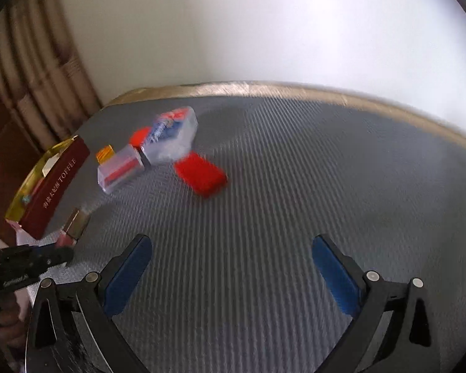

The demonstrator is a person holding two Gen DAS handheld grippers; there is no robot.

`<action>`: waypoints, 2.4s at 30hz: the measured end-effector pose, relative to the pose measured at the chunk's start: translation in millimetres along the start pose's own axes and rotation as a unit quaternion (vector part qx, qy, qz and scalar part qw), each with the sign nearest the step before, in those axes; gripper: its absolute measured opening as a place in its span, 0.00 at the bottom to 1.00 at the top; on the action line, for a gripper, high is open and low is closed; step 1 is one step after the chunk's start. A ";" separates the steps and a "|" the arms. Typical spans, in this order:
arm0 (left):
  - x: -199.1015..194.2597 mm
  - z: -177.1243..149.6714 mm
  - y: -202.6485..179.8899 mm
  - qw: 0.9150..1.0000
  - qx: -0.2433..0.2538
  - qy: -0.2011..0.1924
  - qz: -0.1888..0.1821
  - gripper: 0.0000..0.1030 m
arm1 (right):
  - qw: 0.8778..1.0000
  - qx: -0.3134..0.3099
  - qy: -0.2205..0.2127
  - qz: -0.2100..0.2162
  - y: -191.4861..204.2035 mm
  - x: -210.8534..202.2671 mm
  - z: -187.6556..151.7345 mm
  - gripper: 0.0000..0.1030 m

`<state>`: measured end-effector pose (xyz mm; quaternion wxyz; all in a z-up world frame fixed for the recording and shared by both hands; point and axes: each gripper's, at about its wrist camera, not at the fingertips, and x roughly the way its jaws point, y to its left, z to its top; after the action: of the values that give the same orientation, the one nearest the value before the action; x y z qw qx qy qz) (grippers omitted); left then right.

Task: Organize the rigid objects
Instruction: 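Lift the red lipstick toward the tin with the left gripper while the right gripper grasps the red block, then lower the lipstick into the tin and open the left gripper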

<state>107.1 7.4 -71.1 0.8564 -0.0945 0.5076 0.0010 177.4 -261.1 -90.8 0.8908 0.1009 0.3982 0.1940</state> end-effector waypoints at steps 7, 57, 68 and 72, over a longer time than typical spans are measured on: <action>1.9 1.6 3.2 1.000 -0.014 0.001 -0.005 0.21 | 0.996 -0.087 0.026 0.024 15.3 42.4 43.8 0.85; -116.6 68.1 160.2 0.993 -0.101 -0.056 0.030 0.20 | 1.000 -0.006 0.028 0.004 45.6 18.3 -24.1 0.27; -46.5 98.8 171.0 0.994 -0.084 -0.010 0.063 0.20 | 1.000 -0.005 0.028 0.004 46.0 19.5 -24.5 0.27; -35.8 103.5 167.1 0.996 -0.052 -0.001 0.079 0.35 | 1.000 -0.006 0.029 0.003 46.1 19.4 -24.6 0.27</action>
<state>163.4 191.8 -18.5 0.8482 -0.0988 0.5116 0.0952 158.6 -210.6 -104.7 0.8791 0.0916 0.4221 0.2015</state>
